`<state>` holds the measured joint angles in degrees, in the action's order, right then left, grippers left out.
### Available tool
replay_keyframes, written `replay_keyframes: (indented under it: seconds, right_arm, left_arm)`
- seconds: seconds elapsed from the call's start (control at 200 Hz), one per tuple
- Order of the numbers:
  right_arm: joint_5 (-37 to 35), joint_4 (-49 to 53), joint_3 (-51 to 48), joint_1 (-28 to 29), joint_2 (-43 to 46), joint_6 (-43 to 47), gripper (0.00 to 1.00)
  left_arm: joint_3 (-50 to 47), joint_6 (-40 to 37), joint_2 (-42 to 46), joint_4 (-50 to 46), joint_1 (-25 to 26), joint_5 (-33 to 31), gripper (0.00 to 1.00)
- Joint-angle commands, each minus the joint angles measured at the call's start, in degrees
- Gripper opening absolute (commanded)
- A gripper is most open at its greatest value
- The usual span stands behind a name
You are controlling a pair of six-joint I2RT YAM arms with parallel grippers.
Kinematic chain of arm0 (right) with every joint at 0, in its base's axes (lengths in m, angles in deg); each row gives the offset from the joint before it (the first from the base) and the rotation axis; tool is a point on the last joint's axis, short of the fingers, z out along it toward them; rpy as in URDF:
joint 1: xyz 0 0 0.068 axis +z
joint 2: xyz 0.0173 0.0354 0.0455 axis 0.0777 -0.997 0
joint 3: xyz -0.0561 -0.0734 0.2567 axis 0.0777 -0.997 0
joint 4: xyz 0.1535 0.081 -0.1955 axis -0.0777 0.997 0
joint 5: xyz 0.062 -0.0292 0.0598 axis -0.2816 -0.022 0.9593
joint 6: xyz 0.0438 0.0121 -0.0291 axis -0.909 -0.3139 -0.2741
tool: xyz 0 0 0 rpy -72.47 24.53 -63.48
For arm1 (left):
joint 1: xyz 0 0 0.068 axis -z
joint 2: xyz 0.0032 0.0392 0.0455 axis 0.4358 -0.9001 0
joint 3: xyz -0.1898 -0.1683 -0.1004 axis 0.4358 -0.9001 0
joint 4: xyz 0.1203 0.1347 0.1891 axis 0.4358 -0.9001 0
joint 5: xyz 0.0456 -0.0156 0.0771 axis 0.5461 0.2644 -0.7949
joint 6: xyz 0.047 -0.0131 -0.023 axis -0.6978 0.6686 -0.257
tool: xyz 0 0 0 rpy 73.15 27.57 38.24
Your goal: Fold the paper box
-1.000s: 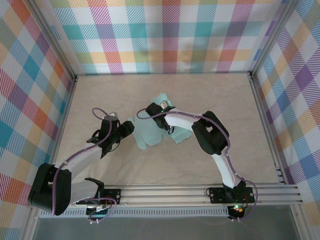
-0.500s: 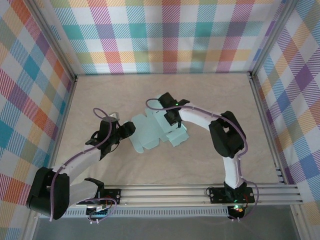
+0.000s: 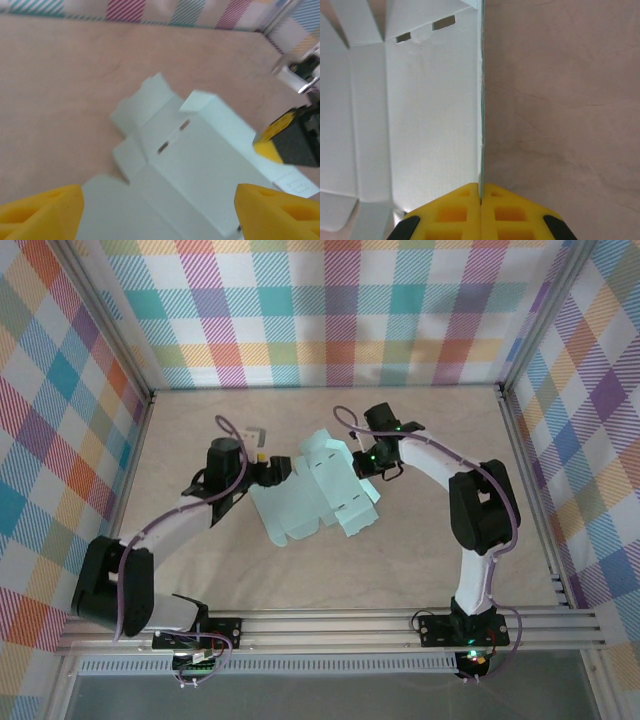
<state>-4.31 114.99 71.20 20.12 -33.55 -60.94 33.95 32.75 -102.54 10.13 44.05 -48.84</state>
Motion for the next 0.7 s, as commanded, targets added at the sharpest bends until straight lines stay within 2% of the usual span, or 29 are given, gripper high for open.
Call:
replay_keyframes:
  seconds: [0.0,0.1,0.23,0.36,0.49,0.535,0.695]
  right_arm:
    - [11.11,2.45,-0.34,-1.98,2.68,0.27,0.0]
    - [14.93,3.47,-0.51,-3.44,3.4,1.03,0.0]
    - [20.93,5.89,-0.08,-5.12,3.49,2.04,0.0]
    - [24.49,6.25,0.26,-5.88,3.19,2.45,0.0]
    - [28.24,7.58,1.39,-6.22,2.31,2.93,0.0]
    - [28.88,8.16,1.59,-6.28,2.01,3.38,0.0]
    - [29.39,9.56,2.37,-6.32,1.65,4.38,0.0]
  left_arm:
    - [6.37,-9.21,-5.35,1.41,-0.2,10.92,0.8]
    - [14.45,-14.03,-12.75,-2.05,-0.2,18.89,0.8]
    - [26.29,-21.95,-22.25,-11.0,-0.18,29.03,0.69]
    - [35.86,-30.23,-28.73,-20.27,-0.19,32.46,0.64]
    - [45.93,-40.91,-35.41,-35.75,-0.13,38.46,0.63]
    - [48.62,-43.6,-37.25,-39.36,-0.11,39.59,0.59]
    - [54.11,-47.07,-41.48,-44.07,-0.03,41.1,0.49]
